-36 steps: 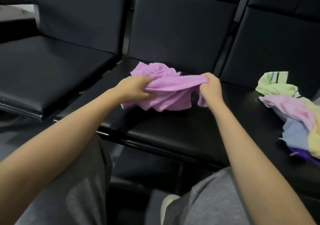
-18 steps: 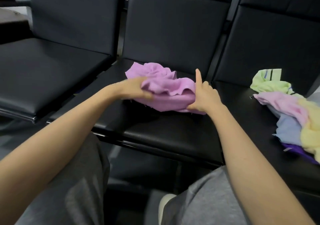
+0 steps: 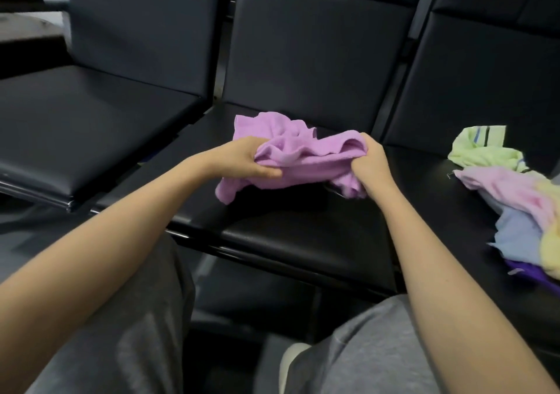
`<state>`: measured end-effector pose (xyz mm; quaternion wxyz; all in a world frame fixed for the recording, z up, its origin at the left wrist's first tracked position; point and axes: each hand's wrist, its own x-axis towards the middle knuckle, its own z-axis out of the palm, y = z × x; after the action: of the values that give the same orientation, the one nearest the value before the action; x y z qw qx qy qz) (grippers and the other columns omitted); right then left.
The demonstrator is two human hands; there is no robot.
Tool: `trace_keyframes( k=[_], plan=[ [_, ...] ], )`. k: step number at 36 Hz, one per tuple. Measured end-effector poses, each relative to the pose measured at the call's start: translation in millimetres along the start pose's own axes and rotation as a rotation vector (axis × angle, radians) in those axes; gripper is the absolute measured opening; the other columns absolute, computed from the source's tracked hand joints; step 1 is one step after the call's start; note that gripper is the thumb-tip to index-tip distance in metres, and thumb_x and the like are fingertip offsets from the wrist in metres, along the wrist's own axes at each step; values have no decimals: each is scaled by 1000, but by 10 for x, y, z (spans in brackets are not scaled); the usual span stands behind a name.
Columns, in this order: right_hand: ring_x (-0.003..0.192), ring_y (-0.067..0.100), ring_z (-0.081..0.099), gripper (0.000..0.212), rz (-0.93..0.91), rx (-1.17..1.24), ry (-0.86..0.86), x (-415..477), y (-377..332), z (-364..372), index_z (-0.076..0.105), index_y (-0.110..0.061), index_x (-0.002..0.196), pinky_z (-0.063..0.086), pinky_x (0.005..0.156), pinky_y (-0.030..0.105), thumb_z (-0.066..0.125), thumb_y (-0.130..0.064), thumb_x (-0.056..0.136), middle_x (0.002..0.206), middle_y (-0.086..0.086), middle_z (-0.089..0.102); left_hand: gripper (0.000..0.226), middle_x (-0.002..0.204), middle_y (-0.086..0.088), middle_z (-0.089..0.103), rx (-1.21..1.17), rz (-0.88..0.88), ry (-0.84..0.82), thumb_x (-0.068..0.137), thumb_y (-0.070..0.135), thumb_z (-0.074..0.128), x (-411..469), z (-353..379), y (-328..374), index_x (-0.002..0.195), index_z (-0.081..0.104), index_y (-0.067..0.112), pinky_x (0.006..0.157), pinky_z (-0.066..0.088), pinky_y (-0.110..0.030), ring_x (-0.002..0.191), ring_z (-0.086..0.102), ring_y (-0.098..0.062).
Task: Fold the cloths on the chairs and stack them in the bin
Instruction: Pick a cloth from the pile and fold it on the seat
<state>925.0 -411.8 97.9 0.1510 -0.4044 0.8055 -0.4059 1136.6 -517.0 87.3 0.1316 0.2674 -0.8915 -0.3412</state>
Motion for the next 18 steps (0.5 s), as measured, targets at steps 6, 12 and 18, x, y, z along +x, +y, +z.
trace_keyframes(
  k=[6,12,18],
  plan=[
    [86,21,57,52,-277,-712,-248,-17,129,44,55,-31,107,41,67,31,49,-73,77,96,-8,58,19,72,1,54,493,-155,-89,80,12,60,65,78,-113,72,46,23,55,38,-27,69,52,-19],
    [84,25,56,7,-273,-994,-341,-82,225,65,50,-19,86,37,66,30,56,-20,85,98,1,60,26,84,2,60,273,-130,-29,82,0,44,71,29,-90,94,57,19,57,38,-14,82,52,-18],
    [71,23,58,11,-154,-815,-468,55,123,-101,61,-15,81,43,60,28,54,-7,79,77,3,63,13,69,4,61,242,-208,-225,89,25,63,31,-81,31,83,60,14,50,41,-9,60,54,-5]
  ],
)
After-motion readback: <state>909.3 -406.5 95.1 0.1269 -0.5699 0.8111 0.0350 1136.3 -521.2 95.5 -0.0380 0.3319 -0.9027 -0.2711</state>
